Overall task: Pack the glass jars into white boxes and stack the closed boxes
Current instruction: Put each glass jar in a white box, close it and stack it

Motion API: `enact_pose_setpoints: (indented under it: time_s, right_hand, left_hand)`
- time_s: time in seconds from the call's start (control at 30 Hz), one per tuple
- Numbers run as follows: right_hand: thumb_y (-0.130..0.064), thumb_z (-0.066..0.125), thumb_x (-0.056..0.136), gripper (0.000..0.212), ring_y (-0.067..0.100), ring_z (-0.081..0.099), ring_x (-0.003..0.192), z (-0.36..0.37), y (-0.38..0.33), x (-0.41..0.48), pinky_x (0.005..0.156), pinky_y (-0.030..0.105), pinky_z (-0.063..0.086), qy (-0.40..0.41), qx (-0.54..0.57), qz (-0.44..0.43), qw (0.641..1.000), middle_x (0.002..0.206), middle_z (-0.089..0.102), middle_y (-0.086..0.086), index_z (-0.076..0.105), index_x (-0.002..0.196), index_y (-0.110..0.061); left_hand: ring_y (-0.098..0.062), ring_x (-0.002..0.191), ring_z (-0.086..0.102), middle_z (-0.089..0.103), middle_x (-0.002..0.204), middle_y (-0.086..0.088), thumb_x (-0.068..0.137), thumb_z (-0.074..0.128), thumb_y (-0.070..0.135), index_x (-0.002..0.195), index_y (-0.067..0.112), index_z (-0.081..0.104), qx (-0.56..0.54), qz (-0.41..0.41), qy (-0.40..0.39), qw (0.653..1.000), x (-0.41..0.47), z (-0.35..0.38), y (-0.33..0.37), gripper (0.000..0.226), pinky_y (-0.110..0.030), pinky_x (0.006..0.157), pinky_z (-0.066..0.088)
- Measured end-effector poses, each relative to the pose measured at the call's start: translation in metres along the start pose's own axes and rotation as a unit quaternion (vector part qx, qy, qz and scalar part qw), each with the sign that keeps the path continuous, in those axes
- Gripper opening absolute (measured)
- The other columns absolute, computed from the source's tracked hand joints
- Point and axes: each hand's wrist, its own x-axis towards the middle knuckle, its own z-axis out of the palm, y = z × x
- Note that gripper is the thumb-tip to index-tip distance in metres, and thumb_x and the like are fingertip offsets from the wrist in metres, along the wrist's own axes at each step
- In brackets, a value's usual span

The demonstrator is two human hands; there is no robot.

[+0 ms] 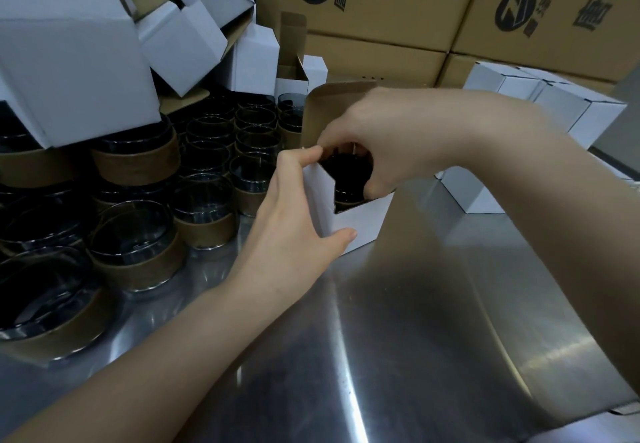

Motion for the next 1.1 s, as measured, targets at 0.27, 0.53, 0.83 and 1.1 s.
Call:
enact_pose_setpoints:
  time_s: [0.27, 0.53, 0.83, 1.1]
  right_hand:
    - [-0.028, 0.083, 0.072, 0.041, 0.019, 0.056, 0.083, 0.0, -0.002, 0.015, 0.064, 0.03, 0.047, -0.031, -0.047, -0.004, 0.998, 0.09, 0.06, -0.003, 0.063, 0.107, -0.022]
    - [-0.025, 0.079, 0.075, 0.029, 0.015, 0.052, 0.071, 0.008, -0.001, 0.016, 0.05, 0.024, 0.031, -0.023, -0.068, -0.001, 0.997, 0.078, 0.056, -0.005, 0.055, 0.09, -0.022]
    - [-0.019, 0.071, 0.084, 0.017, 0.013, 0.045, 0.063, 0.011, -0.009, 0.012, 0.048, 0.025, 0.03, -0.03, -0.101, 0.01, 0.994, 0.07, 0.048, -0.004, 0.055, 0.088, -0.019]
    - [-0.019, 0.074, 0.081, 0.025, 0.015, 0.052, 0.068, 0.006, -0.01, 0.015, 0.055, 0.025, 0.039, -0.067, -0.073, 0.024, 0.995, 0.078, 0.057, -0.002, 0.062, 0.103, -0.019]
  left_hand:
    - [0.001, 0.129, 0.038, 0.037, 0.139, 0.019, 0.071, 0.083, 0.023, 0.12, 0.051, 0.025, 0.002, -0.007, -0.004, 1.0, 0.001, 0.0, -0.001, 0.081, -0.018, 0.098, 0.036]
    - [-0.003, 0.13, 0.041, 0.039, 0.141, 0.013, 0.073, 0.082, 0.022, 0.12, 0.051, 0.024, 0.005, -0.006, -0.008, 1.0, 0.001, -0.001, 0.001, 0.08, -0.027, 0.101, 0.042]
    - [-0.003, 0.134, 0.036, 0.034, 0.146, 0.01, 0.075, 0.08, 0.018, 0.132, 0.04, 0.022, 0.004, -0.012, -0.022, 1.0, 0.002, -0.001, 0.002, 0.084, -0.032, 0.109, 0.039]
    - [-0.003, 0.135, 0.035, 0.031, 0.147, 0.01, 0.076, 0.08, 0.017, 0.136, 0.039, 0.021, 0.003, -0.014, -0.03, 0.999, 0.002, -0.001, 0.003, 0.086, -0.034, 0.11, 0.039]
